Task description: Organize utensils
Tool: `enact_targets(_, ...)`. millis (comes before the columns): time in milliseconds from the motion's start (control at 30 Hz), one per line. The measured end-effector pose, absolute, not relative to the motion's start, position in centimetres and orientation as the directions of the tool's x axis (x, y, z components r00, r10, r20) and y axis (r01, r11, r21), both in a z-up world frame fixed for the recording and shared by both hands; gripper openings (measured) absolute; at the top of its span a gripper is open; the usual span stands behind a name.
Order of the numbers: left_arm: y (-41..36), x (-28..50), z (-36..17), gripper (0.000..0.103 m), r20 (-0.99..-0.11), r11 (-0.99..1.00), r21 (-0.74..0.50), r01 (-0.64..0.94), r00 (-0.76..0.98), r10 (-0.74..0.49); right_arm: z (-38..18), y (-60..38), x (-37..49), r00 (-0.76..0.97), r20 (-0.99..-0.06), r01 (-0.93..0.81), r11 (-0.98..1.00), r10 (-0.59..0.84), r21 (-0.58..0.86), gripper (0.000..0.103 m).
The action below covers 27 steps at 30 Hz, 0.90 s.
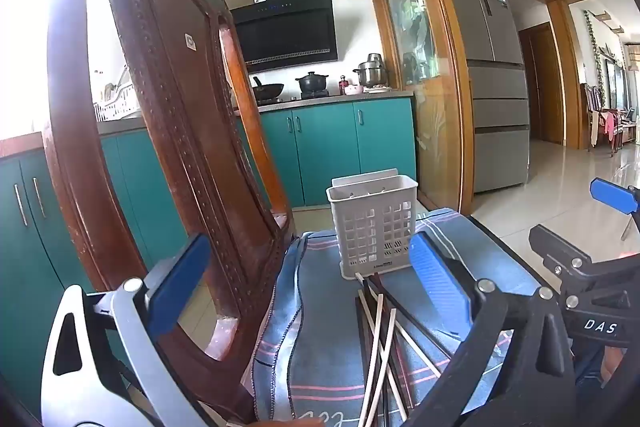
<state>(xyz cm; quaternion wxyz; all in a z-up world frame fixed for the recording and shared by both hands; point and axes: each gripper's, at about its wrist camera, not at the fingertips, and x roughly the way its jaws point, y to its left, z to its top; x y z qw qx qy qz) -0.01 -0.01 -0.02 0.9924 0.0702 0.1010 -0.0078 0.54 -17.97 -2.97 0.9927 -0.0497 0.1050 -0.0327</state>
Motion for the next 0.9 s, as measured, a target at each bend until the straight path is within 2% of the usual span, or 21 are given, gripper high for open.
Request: enact_targets(900,-0.35,0.23,-0.31,0.099,-0.214,0.989,0.145,0.032,0.977,0.0,-3.88,-17.61,0.88,0.978,-0.201,0.039,0.993,-0.061,-0.112,0.101)
